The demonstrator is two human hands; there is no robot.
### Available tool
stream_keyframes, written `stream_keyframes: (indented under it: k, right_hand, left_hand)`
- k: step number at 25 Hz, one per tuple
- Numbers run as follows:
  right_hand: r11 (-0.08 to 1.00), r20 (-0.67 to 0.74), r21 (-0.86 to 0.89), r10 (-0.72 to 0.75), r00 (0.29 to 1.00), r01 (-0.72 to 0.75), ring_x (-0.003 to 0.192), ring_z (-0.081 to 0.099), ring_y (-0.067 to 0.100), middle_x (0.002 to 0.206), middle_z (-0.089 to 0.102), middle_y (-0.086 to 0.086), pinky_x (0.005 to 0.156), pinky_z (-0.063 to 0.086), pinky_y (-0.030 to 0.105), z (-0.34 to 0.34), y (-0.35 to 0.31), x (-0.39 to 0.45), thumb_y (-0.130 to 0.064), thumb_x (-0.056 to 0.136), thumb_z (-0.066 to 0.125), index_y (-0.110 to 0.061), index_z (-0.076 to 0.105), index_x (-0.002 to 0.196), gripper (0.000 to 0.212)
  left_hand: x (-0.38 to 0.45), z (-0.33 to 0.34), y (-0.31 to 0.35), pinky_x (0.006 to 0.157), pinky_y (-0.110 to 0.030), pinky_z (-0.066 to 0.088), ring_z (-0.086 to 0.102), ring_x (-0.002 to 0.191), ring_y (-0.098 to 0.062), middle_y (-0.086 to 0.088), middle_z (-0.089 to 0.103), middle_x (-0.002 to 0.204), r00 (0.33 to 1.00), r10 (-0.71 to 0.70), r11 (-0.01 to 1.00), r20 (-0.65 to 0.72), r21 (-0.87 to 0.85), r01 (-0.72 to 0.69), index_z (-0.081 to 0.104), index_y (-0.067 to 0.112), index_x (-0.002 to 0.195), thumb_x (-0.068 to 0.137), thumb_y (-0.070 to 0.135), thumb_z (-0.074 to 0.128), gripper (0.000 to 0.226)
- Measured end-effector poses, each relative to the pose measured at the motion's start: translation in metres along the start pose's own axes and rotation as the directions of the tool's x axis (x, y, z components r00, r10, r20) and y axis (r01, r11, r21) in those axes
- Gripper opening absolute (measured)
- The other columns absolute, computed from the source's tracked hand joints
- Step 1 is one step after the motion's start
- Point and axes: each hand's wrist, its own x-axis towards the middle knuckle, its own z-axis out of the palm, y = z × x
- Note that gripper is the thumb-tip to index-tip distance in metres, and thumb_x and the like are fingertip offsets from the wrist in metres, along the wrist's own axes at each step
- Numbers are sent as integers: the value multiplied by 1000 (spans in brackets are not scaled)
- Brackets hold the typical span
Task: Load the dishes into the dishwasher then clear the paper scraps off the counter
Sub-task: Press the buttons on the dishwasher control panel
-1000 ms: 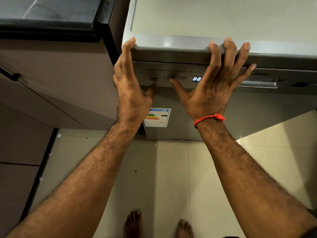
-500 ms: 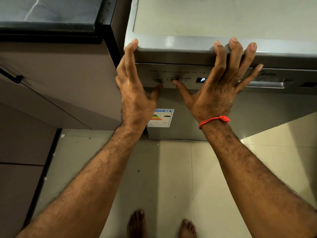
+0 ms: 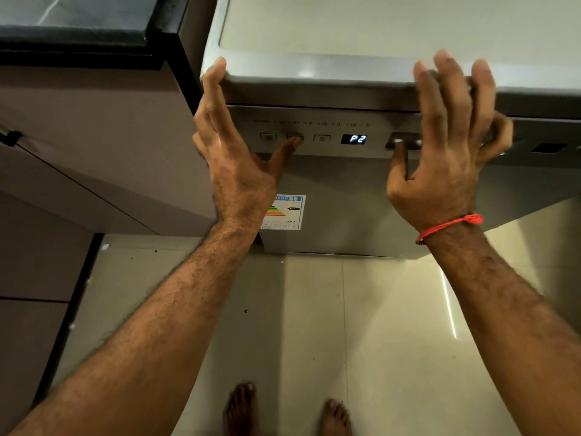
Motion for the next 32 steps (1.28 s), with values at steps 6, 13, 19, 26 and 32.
stream_keyframes:
  k: [6,13,19,26,32]
  right_hand:
    - [987,-100,98,135,986,-126,147,22,38,154,37,3,115,9,67,11,-6,1,-18,63,66,-14,41,146,87]
    - [983,-102,141,133,986,-119,147,22,37,153,39,3,114,9,68,9,-3,0,-7,64,63,-14,43,145,84]
    - [979,-124,157,147,981,-127,146,23,38,153,40,4,114,9,68,13,-5,0,-6,66,62,-14,44,144,80]
    - [985,-75,138,113,991,-101,147,20,37,156,36,3,114,8,68,10,1,-1,-8,67,61,-15,39,148,84]
    - [981,28,167,94,995,-97,150,12,35,160,28,4,115,4,67,-4,3,2,-5,66,60,-15,33,152,90]
  left_hand:
    - [-3,1,8,93,9,14,38,127,-14,3,26,156,995,-98,995,-24,-16,97,25,-1,152,69,40,90,113]
    - [-2,-3,6,87,2,27,39,126,-14,-1,26,159,997,-74,997,4,12,74,6,28,152,74,59,83,114]
    - [-4,-4,10,89,9,22,36,128,-12,-3,27,160,996,-86,996,-5,21,86,14,12,156,74,54,84,116]
    - [-6,-3,11,109,-23,22,35,141,-23,-8,16,165,997,-63,997,42,43,61,6,9,158,75,47,85,121]
    - [-10,-4,33,111,-37,15,15,150,-28,-13,3,166,973,-218,976,77,9,218,2,12,160,83,29,81,112]
